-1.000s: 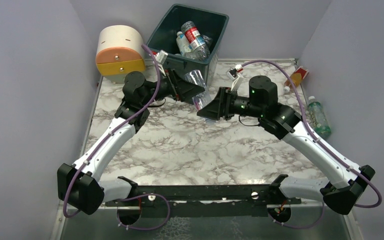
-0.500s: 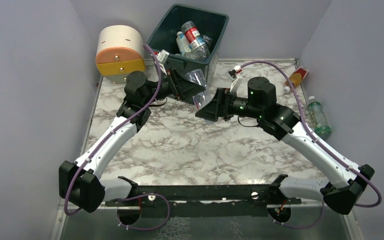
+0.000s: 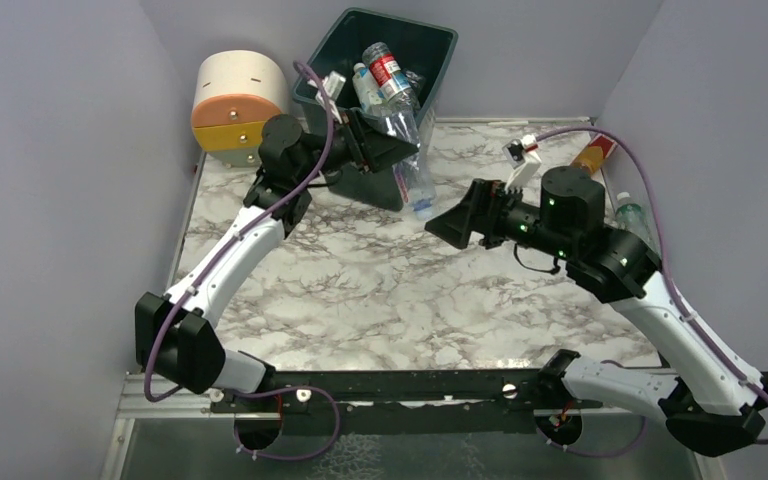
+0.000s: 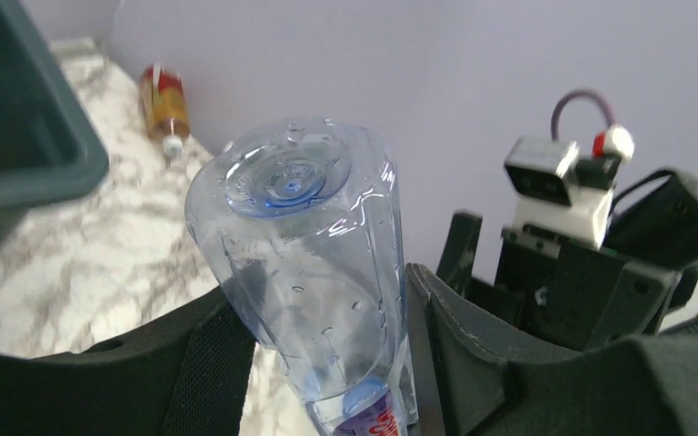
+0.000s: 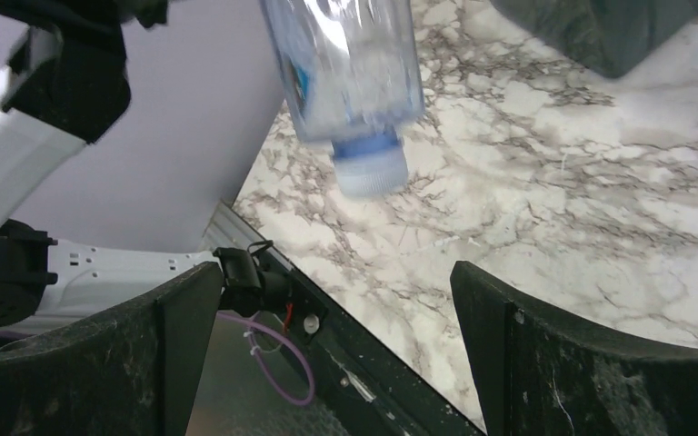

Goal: Put the plastic bottles in the bin
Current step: Pick up the plastic bottle at the center of the board.

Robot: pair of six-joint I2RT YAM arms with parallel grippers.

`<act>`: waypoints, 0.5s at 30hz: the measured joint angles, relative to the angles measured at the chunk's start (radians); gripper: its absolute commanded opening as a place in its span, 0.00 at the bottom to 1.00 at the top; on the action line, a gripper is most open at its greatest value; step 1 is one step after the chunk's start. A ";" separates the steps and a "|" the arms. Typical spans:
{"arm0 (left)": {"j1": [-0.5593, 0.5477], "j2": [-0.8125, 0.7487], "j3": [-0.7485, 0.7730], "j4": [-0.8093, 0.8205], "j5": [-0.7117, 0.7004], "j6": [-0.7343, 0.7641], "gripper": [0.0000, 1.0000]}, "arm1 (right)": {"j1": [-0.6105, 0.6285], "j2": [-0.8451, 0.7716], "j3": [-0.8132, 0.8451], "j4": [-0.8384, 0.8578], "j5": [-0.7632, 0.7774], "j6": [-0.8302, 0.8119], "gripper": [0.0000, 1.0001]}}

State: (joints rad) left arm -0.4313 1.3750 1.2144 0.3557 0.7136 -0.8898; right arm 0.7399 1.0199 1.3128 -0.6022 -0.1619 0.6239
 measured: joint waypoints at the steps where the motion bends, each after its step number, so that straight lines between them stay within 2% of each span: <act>1: 0.004 0.018 0.035 0.000 0.000 0.001 0.56 | 0.000 -0.016 0.000 -0.014 0.014 -0.001 0.99; 10: 0.121 0.209 0.464 0.013 -0.042 0.014 0.56 | 0.000 -0.082 -0.062 -0.068 0.071 0.003 0.99; 15: 0.190 0.304 0.620 0.043 -0.125 0.042 0.56 | 0.000 -0.094 -0.082 -0.094 0.083 0.004 0.99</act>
State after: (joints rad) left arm -0.2413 1.6787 1.8343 0.3985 0.5888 -0.8478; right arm 0.7399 0.9257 1.2304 -0.6964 -0.0788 0.6281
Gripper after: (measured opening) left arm 0.581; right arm 0.991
